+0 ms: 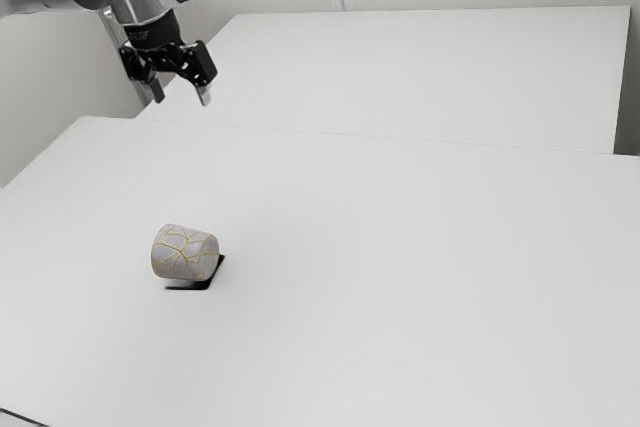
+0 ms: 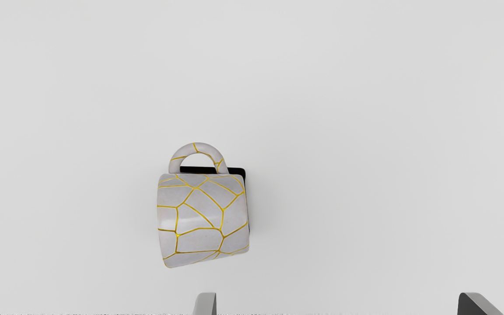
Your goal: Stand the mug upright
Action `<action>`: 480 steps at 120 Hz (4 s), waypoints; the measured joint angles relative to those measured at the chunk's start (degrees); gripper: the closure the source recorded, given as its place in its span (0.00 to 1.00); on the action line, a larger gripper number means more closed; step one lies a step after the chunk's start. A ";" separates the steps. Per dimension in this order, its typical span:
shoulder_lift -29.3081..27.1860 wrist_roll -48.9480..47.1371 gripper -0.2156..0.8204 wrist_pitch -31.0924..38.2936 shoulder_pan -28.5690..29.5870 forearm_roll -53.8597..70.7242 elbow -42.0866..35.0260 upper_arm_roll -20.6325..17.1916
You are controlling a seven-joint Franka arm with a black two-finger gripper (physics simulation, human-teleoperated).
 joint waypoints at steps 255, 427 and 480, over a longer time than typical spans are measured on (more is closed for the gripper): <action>-2.69 38.92 0.21 21.46 26.68 -30.59 -37.76 0.37; 14.76 57.09 0.83 2.92 31.80 -47.22 -28.77 -0.23; 10.43 56.90 0.95 4.36 31.31 -45.05 -29.39 -3.41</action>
